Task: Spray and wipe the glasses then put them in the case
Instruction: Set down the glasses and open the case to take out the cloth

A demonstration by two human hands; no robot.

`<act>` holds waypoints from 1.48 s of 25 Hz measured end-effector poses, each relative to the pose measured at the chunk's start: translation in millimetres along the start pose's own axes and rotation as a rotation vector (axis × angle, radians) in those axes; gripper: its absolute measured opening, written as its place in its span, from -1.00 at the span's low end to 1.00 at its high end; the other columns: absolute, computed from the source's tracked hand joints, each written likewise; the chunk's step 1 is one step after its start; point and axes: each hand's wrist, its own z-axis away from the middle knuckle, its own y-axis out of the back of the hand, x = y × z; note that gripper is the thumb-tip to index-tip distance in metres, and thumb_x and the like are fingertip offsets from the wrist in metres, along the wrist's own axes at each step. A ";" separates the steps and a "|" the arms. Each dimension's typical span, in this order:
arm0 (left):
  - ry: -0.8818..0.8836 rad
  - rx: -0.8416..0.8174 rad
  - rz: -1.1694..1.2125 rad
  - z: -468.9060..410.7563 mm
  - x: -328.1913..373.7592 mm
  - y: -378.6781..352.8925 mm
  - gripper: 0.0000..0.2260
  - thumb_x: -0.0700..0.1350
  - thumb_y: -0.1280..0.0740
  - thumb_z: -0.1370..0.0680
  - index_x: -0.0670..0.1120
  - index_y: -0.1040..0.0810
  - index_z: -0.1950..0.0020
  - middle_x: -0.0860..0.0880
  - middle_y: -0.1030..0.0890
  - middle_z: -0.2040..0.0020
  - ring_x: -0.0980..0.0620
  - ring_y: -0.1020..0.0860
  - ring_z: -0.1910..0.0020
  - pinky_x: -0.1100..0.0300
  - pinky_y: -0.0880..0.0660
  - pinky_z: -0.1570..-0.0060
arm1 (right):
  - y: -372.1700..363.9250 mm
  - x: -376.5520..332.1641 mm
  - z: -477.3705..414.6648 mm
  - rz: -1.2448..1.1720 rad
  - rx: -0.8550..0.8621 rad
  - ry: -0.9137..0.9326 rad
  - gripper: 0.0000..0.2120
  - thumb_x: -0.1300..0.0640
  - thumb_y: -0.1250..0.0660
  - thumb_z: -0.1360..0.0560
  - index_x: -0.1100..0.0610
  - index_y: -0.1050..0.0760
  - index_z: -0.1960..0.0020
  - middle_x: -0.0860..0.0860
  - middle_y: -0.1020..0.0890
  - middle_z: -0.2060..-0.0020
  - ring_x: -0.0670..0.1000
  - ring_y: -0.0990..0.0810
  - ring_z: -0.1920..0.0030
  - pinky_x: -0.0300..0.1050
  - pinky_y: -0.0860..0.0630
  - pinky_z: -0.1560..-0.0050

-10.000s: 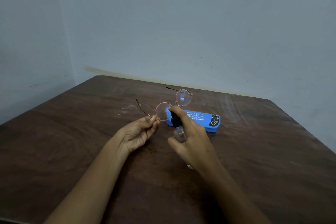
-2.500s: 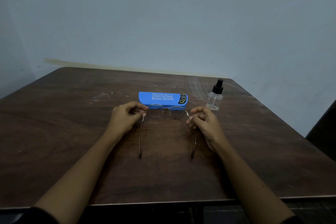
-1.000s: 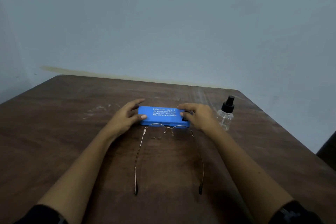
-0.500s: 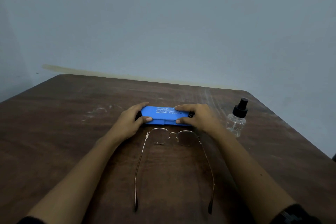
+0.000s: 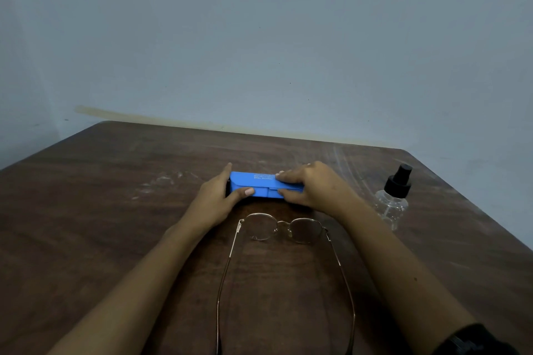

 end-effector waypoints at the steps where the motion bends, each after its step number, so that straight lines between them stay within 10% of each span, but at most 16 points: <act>1: 0.009 0.008 0.004 -0.2 1.1 -0.3 -0.36 0.03 -0.28 -0.51 -0.13 -0.10 -0.49 -0.17 -0.28 -0.46 -0.09 -0.25 -0.43 0.14 -0.24 -0.29 | -1.8 1.2 -0.6 0.042 0.007 0.036 -0.67 0.05 -0.27 -0.48 0.11 -0.52 -0.21 0.06 -0.63 -0.13 0.12 -0.59 -0.05 0.07 -0.51 -0.05; 7: 0.053 0.021 0.031 -1.2 2.7 0.5 -0.36 0.02 -0.31 -0.49 -0.14 -0.13 -0.48 -0.18 -0.30 -0.44 -0.10 -0.28 -0.41 0.12 -0.26 -0.30 | -11.3 4.3 -5.2 0.186 0.038 0.145 -0.68 0.08 -0.18 -0.50 0.22 -0.51 -0.16 0.12 -0.64 -0.08 0.16 -0.59 -0.04 0.09 -0.54 0.04; 14: 0.045 0.014 -0.004 0.2 3.7 0.6 -0.35 0.04 -0.29 -0.50 -0.14 -0.11 -0.48 -0.18 -0.30 -0.45 -0.10 -0.28 -0.41 0.11 -0.27 -0.29 | -19.0 3.0 -2.2 0.179 0.241 0.221 -0.67 0.06 -0.13 -0.37 0.23 -0.61 0.19 0.09 -0.69 0.35 0.12 -0.64 0.41 -0.10 -0.52 0.57; 31: 0.075 -0.033 0.109 -3.2 -0.2 4.7 -0.35 -0.03 -0.36 -0.46 -0.08 -0.16 -0.47 -0.12 -0.29 -0.45 -0.08 -0.29 -0.40 0.11 -0.27 -0.30 | -17.2 -1.6 10.1 0.165 0.326 0.131 -0.71 0.01 -0.13 -0.48 0.06 -0.58 -0.01 -0.04 -0.70 0.13 0.04 -0.67 0.18 -0.13 -0.53 0.52; 37: 0.055 -0.028 0.145 -3.8 -10.5 3.6 -0.31 -0.22 -0.50 -0.31 -0.11 -0.30 -0.38 -0.13 -0.41 -0.35 -0.05 -0.45 -0.25 0.14 -0.41 -0.19 | -6.6 -6.8 1.6 0.085 0.246 -0.091 -0.72 0.09 -0.10 -0.59 0.03 -0.45 -0.25 0.05 -0.62 -0.10 0.14 -0.52 -0.13 -0.02 -0.45 0.10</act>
